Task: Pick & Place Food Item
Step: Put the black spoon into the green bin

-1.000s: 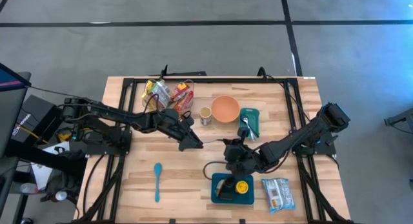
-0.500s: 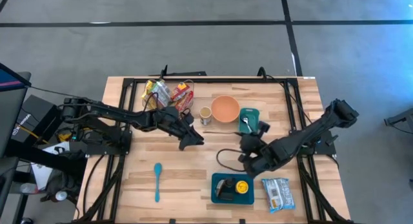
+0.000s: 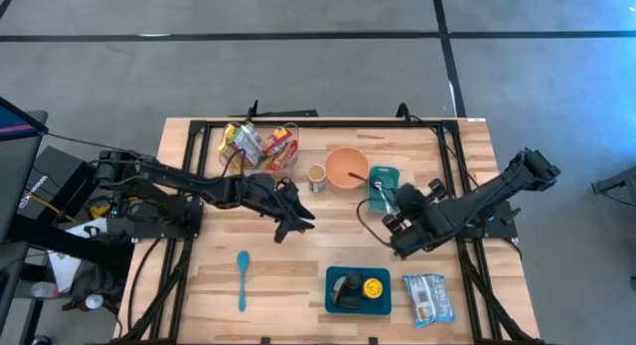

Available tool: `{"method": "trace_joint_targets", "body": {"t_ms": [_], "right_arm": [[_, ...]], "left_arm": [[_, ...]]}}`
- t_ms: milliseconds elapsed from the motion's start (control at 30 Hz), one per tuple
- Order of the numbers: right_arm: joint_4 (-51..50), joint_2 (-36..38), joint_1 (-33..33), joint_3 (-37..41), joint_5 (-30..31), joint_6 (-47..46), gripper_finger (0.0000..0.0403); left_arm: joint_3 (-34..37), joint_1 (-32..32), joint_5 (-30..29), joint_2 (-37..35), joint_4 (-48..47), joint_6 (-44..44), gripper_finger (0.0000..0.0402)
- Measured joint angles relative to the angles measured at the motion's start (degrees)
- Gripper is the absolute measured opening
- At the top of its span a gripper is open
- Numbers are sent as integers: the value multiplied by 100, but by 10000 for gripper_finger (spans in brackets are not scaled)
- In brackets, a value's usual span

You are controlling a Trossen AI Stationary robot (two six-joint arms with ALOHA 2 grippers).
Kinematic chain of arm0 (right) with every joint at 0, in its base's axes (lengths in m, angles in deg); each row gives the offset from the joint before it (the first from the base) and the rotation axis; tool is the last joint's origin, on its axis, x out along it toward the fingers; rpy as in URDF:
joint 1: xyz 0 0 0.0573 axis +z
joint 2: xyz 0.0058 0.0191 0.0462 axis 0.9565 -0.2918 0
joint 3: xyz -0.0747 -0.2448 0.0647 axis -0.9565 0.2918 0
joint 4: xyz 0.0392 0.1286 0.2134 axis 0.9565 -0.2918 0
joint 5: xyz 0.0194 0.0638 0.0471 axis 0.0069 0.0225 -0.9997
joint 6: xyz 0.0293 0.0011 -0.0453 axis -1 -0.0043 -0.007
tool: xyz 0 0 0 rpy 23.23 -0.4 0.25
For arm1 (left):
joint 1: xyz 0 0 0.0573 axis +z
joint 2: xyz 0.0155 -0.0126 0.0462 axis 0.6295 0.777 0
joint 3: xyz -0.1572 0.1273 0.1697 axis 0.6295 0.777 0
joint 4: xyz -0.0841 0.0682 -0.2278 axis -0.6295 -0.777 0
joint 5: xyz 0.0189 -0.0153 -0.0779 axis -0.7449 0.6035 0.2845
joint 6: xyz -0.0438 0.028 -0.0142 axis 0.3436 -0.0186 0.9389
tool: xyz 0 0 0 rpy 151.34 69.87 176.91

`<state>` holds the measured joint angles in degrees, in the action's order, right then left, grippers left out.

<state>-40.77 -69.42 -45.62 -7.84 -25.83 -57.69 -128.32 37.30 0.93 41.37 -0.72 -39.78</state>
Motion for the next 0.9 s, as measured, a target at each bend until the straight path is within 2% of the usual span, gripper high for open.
{"method": "trace_joint_targets", "body": {"t_ms": [300,400,533,667,900], "right_arm": [[-546,193,-588,0,-836,-1248,2],[-593,201,-880,-2,-1283,-1512,4],[-592,187,-1257,-2,-1742,-1463,5],[-548,184,-1512,-2,-1862,-1291,5],[-147,184,-1640,-2,-2245,-948,6]], "left_arm": [[0,-385,-850,0,11,-233,144],[0,-490,-1031,0,32,-233,144],[0,-612,-1249,0,136,-235,144],[0,-710,-1394,0,257,-278,144],[0,-825,-1431,0,311,-452,144]]}}
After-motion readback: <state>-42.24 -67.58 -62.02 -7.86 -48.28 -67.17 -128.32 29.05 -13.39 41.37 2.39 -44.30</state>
